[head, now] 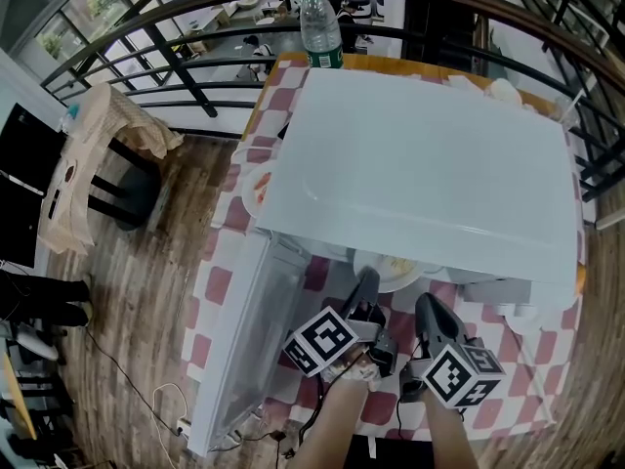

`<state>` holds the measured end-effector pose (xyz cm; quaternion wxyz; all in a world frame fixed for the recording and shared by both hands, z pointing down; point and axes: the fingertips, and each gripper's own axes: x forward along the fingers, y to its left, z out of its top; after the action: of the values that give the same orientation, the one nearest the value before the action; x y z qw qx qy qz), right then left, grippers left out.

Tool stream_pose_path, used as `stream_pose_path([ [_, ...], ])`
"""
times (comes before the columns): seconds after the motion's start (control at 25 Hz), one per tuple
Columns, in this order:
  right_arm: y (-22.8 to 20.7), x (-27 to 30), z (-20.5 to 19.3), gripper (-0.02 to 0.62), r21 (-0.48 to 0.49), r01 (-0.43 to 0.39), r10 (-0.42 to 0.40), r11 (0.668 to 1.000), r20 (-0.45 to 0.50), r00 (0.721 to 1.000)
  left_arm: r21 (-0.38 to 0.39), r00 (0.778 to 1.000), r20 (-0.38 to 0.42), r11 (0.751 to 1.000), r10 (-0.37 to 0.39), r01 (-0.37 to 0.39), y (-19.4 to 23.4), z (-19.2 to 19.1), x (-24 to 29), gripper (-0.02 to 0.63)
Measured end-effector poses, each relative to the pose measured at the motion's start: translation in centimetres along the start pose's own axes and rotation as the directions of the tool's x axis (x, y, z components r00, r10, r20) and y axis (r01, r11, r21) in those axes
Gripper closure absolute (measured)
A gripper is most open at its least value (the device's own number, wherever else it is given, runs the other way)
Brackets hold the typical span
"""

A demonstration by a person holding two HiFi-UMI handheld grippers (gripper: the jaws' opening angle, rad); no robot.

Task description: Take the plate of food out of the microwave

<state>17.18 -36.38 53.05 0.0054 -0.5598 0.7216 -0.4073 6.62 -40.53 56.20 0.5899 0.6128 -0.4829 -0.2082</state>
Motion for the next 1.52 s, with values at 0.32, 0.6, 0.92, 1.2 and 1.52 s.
stream_pose_path([
  [0.32, -0.1, -1.1, -0.1, 0.603, 0.003, -0.006, 0.006, 1.000, 0.009, 1.000, -0.057, 1.000, 0.006, 0.998, -0.008, 0.009, 0.3, -1.0, -1.3, 0.552],
  [0.6, 0.1, -2.8, 0.5, 0.603, 0.000, -0.024, 0.024, 1.000, 0.031, 0.999, -0.137, 0.999, 0.028, 0.990, -0.032, 0.036, 0.1, -2.1, -2.9, 0.552],
  [0.92, 0.2, -5.4, 0.5, 0.604, 0.007, -0.046, 0.045, 0.999, 0.048, 0.998, -0.133, 0.997, 0.054, 0.989, -0.058, 0.065, -1.0, -3.1, -5.7, 0.552],
  [1.2, 0.6, -7.5, 0.3, 0.604, -0.019, -0.070, 0.071, 0.997, 0.057, 0.996, -0.114, 0.995, 0.079, 0.991, -0.058, 0.067, -1.5, -4.3, -8.4, 0.552],
  [1.52, 2.0, -9.7, -0.7, 0.605, -0.036, -0.121, 0.123, 0.992, 0.059, 0.991, -0.094, 0.991, 0.115, 0.993, -0.061, 0.072, -2.3, -5.4, -11.5, 0.552],
])
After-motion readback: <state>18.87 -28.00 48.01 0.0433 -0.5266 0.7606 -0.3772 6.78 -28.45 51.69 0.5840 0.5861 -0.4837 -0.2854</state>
